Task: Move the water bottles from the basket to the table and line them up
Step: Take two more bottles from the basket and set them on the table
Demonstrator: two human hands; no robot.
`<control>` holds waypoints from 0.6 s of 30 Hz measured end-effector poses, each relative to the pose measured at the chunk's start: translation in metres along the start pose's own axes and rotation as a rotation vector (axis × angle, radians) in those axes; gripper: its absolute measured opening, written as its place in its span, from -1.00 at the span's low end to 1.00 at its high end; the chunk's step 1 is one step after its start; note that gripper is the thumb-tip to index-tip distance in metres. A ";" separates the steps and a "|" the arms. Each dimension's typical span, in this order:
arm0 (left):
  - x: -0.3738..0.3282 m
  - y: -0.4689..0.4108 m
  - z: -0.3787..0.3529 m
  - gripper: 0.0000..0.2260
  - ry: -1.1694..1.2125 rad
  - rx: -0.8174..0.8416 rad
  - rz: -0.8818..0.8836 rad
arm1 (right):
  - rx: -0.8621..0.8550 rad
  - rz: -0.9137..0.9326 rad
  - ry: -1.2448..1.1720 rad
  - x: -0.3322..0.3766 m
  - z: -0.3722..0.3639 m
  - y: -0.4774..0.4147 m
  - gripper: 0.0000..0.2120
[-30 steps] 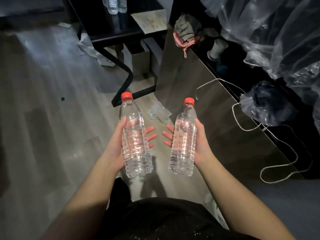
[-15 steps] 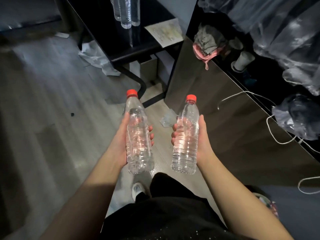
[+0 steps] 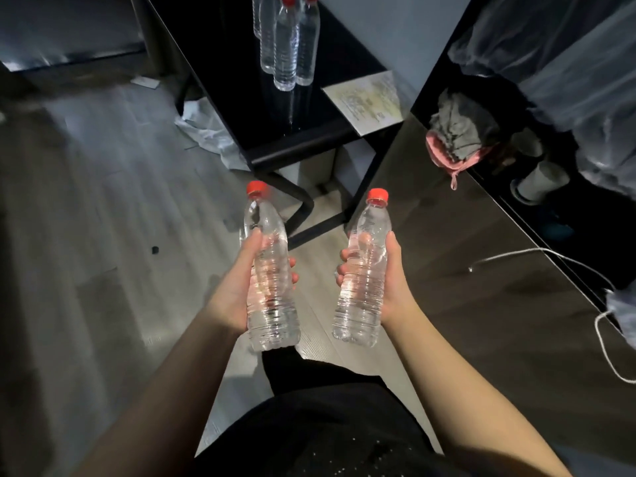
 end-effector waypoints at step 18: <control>-0.212 -0.089 0.011 -0.36 -0.243 -0.032 -0.264 | 0.096 -0.078 0.024 0.061 -0.113 -0.196 -0.44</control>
Point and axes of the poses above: each hand's wrist, its own y-axis away from the middle knuckle, its own z-axis out of the back of the hand, x = y × z, the point moved 6 cm from there along -y, towards the middle knuckle, and after that the axes turned 10 degrees about z, right-handed, at the moved point
